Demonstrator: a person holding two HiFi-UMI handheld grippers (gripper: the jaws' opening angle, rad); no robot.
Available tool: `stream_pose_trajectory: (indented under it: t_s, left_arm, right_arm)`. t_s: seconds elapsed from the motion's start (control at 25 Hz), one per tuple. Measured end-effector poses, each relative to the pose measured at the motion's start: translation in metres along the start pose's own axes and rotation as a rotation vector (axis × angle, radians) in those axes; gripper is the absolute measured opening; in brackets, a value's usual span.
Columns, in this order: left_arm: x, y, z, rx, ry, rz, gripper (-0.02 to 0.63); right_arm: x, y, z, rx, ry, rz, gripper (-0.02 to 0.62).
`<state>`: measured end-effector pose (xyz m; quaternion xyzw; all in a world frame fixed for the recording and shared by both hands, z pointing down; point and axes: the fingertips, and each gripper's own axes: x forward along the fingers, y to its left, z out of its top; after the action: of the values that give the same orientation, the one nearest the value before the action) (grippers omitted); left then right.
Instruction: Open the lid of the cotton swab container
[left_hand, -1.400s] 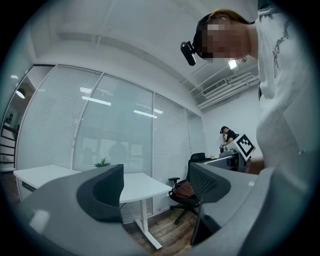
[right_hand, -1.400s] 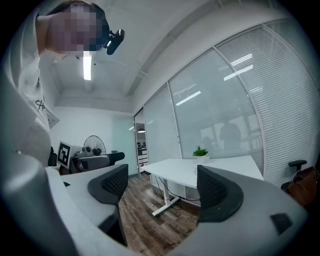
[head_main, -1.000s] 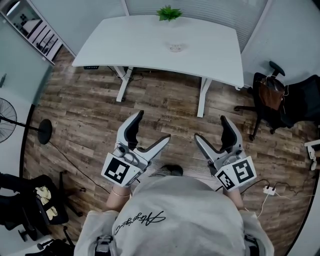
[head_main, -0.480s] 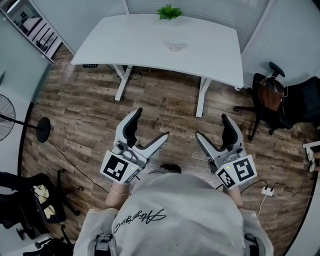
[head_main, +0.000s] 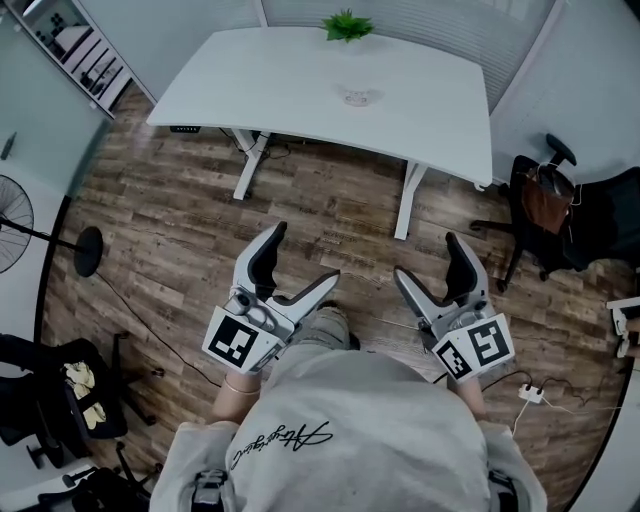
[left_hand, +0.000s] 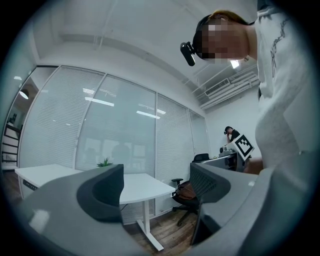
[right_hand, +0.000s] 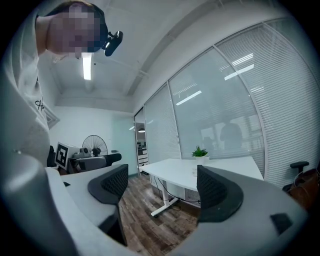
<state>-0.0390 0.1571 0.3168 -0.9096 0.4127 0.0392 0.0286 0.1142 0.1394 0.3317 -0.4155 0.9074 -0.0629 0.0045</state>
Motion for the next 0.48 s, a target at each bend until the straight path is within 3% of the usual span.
stream_pose_trajectory:
  t_s: [0.48]
  left_arm:
    - [0.025, 0.037, -0.013, 0.009, -0.003, 0.014, 0.396]
  right_arm:
    - [0.031, -0.026, -0.003, -0.012, -0.003, -0.011, 0.414]
